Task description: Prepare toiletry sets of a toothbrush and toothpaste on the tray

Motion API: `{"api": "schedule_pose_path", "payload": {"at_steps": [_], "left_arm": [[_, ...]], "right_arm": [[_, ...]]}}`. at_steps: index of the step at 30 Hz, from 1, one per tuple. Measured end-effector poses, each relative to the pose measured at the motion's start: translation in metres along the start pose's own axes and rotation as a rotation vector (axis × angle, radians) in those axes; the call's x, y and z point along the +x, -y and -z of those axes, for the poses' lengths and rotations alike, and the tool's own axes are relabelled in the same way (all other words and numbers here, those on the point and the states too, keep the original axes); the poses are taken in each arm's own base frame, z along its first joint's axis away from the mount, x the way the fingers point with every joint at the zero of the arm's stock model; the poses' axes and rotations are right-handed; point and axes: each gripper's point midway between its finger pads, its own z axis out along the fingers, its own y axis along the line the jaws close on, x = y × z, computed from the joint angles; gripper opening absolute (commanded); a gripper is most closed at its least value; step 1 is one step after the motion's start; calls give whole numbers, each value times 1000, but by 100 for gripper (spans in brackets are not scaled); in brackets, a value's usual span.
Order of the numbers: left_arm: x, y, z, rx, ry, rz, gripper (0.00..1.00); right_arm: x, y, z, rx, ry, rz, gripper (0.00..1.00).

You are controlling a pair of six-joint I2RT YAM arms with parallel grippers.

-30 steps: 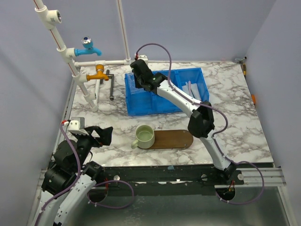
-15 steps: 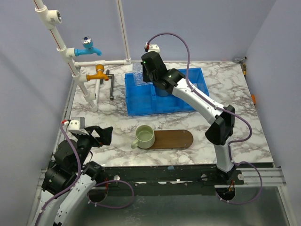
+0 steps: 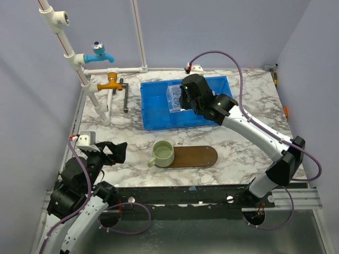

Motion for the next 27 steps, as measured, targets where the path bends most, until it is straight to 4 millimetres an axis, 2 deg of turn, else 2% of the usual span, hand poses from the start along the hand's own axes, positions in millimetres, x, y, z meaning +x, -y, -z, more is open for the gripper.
{"api": "schedule_pose_path", "payload": {"at_steps": [7,16,20,27], "left_arm": [[0,0,0,0,0,0,99],[0,0,0,0,0,0,99],[0,0,0,0,0,0,99],[0,0,0,0,0,0,99]], "right_arm": [[44,23,34,14,-60,-10,0],[103,50,61,48,-150,-35,0],[123,54,68,60,-184,-44,0],[152,45,75,63,-225,-49,0]]}}
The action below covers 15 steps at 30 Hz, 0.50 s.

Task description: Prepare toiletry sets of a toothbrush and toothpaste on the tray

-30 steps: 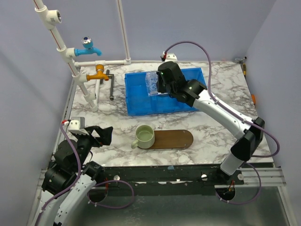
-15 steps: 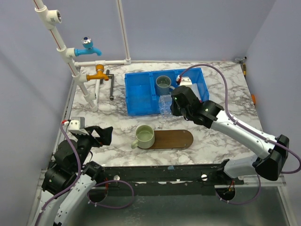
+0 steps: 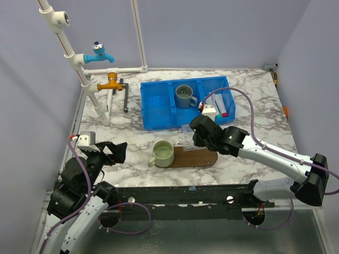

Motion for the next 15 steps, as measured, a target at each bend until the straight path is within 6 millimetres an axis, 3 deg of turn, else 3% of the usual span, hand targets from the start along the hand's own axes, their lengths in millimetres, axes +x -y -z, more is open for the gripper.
{"api": "schedule_pose_path", "payload": {"at_steps": [5,15], "left_arm": [[-1,0,2,4,9,3,99],[-3,0,4,9,23,6,99]], "right_arm": [[22,-3,-1,10,-22,-8,0],[49,-24,-1,25,-26,-19,0]]}}
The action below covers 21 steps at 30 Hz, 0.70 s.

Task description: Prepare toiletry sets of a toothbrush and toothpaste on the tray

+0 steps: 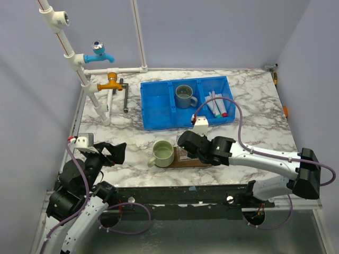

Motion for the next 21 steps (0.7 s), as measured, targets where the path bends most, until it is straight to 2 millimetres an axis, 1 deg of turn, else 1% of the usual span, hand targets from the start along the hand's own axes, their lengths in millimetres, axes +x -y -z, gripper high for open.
{"api": "schedule_pose_path", "payload": {"at_steps": [4,11,14,21], "left_arm": [[-1,0,1,2,4,1,99],[-2,0,3,7,18,5,99],[-3,0,3,8,19,5,99],[-2,0,4,8,20,5,99]], "right_arm": [[11,-2,-4,32,-6,-6,0],[16,-2,-7,60,2,-32,0],[22,-3,-13,79,-9,-27,0],[34,-4,-20,99,-28,-8,0]]}}
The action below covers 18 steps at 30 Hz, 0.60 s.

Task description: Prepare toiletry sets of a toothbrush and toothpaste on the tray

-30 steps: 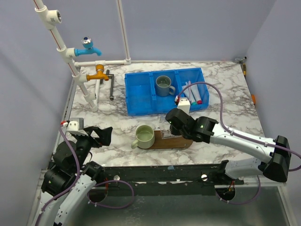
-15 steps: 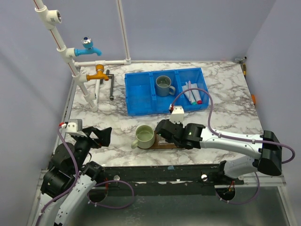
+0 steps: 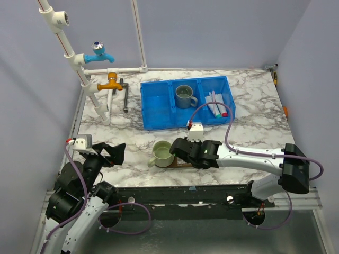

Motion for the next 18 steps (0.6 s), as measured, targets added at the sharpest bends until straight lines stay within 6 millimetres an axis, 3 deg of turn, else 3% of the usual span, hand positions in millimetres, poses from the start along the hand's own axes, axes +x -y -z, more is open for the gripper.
{"api": "schedule_pose_path", "payload": {"at_steps": [18], "left_arm": [[0,0,1,2,6,2,99]], "right_arm": [[3,-4,-2,-4,-3,0,0]]}}
